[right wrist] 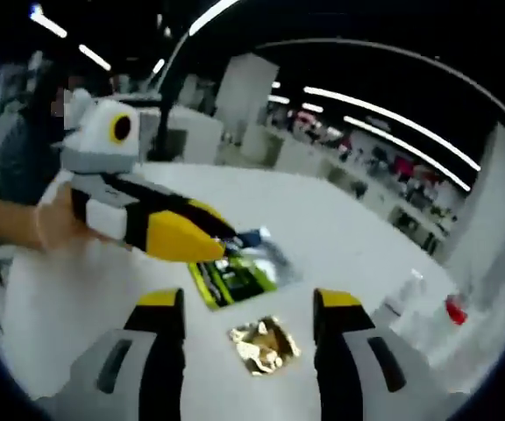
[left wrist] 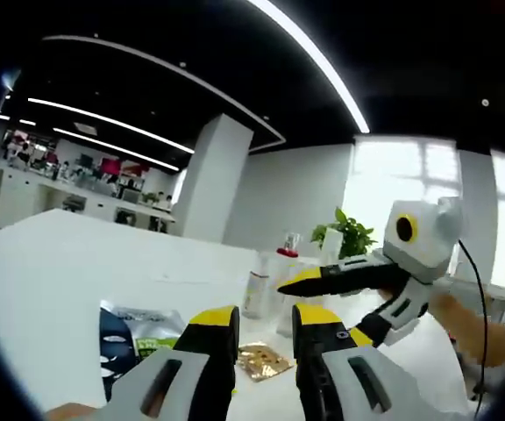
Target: Arrange the skincare products in the storage area until every visible bottle or jar stands upright without overlapping.
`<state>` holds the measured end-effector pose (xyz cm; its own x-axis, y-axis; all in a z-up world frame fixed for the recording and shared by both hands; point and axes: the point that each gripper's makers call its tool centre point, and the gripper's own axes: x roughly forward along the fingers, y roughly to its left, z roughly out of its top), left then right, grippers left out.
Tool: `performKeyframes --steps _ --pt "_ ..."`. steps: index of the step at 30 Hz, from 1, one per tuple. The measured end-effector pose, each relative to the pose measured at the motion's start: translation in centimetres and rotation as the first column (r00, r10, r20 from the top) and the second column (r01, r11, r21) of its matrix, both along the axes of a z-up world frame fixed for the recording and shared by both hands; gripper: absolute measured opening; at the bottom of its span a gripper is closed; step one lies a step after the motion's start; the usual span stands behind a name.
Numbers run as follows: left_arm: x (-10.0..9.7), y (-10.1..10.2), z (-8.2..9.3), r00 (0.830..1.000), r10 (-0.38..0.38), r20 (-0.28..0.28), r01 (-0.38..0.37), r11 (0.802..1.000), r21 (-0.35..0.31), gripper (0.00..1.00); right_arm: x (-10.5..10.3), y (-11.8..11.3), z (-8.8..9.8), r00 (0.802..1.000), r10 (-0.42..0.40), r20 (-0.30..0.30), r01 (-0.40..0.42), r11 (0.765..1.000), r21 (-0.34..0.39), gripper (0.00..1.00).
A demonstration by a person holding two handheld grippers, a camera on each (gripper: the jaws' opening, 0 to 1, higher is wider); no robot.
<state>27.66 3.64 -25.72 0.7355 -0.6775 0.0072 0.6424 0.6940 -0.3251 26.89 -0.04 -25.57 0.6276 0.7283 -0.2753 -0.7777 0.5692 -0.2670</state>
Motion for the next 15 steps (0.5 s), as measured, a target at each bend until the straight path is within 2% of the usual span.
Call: performKeyframes --steps 1,2,4,7,8,9,10,12,13,14,15 --pt "0.0 -0.1 -0.1 1.0 -0.003 0.0 0.003 1.0 0.003 0.25 -0.1 -0.1 0.1 1.0 -0.004 0.01 0.004 1.0 0.019 0.63" --pt "0.0 -0.2 -0.2 1.0 -0.003 0.001 0.003 1.0 0.008 0.25 -0.6 -0.4 0.5 0.998 -0.028 0.057 0.023 0.997 0.076 0.65" --pt "0.1 -0.2 -0.5 1.0 0.007 0.01 -0.007 0.999 0.034 0.24 -0.4 -1.0 1.0 0.992 -0.074 0.097 0.06 0.988 0.143 0.71" --pt "0.0 -0.1 -0.6 1.0 0.013 0.019 -0.013 0.999 0.042 0.24 0.1 -2.1 1.3 0.99 -0.111 0.087 0.086 0.965 0.249 0.72" --pt "0.0 -0.1 -0.6 1.0 0.013 0.02 -0.014 0.999 0.044 0.24 0.4 -2.6 1.4 0.989 -0.127 0.071 0.1 0.948 0.303 0.71" --pt "0.0 -0.1 -0.6 1.0 0.013 0.02 -0.014 0.999 0.044 0.24 0.6 -3.1 1.3 0.988 -0.14 0.059 0.114 0.942 0.317 0.71" --pt "0.1 -0.1 -0.7 1.0 0.013 0.02 -0.014 0.999 0.046 0.24 0.5 -3.4 1.1 0.988 -0.141 0.061 0.117 0.948 0.296 0.71" --pt "0.0 -0.1 -0.8 1.0 0.015 0.019 -0.015 0.999 0.05 0.24 0.2 -4.2 0.8 0.984 -0.152 0.092 0.122 0.955 0.271 0.68" --pt "0.0 -0.1 -0.9 1.0 0.015 0.019 -0.016 0.999 0.05 0.24 0.3 -4.6 0.7 0.982 -0.169 0.083 0.139 0.948 0.287 0.65" --pt "-0.1 -0.2 -0.9 1.0 0.014 0.018 -0.014 0.999 0.05 0.24 0.6 -5.4 0.3 0.975 -0.219 0.035 0.199 0.931 0.305 0.62" --pt "-0.2 -0.2 -0.9 1.0 0.011 0.018 -0.012 0.999 0.048 0.24 0.7 -5.9 0.0 0.971 -0.239 0.012 0.224 0.927 0.3 0.59"
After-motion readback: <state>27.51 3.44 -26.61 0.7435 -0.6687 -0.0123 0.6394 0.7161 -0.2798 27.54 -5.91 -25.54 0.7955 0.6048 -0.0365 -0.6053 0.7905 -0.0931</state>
